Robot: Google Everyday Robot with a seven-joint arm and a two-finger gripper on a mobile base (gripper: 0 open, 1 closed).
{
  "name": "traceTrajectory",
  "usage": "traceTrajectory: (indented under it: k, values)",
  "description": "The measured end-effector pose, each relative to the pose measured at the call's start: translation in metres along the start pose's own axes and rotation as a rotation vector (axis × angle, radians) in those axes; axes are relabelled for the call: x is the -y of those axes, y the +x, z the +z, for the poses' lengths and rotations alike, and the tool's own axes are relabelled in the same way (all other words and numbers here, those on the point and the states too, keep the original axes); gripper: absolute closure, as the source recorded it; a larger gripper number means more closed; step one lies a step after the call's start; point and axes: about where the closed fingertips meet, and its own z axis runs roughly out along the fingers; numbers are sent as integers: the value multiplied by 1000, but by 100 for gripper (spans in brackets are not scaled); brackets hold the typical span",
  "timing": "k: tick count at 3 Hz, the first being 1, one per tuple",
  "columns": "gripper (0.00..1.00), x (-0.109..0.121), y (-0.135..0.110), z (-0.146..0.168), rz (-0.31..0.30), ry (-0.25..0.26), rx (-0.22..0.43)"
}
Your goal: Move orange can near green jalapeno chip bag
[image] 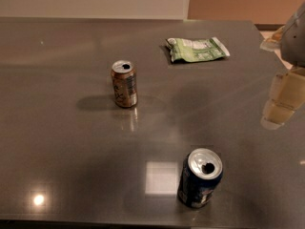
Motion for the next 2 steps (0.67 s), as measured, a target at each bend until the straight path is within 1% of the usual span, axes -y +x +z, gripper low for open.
traceTrajectory:
  k: [1,2]
  values:
    - [0,0,0,0,0,0,0]
    - [0,15,-19,9,13,-7,45]
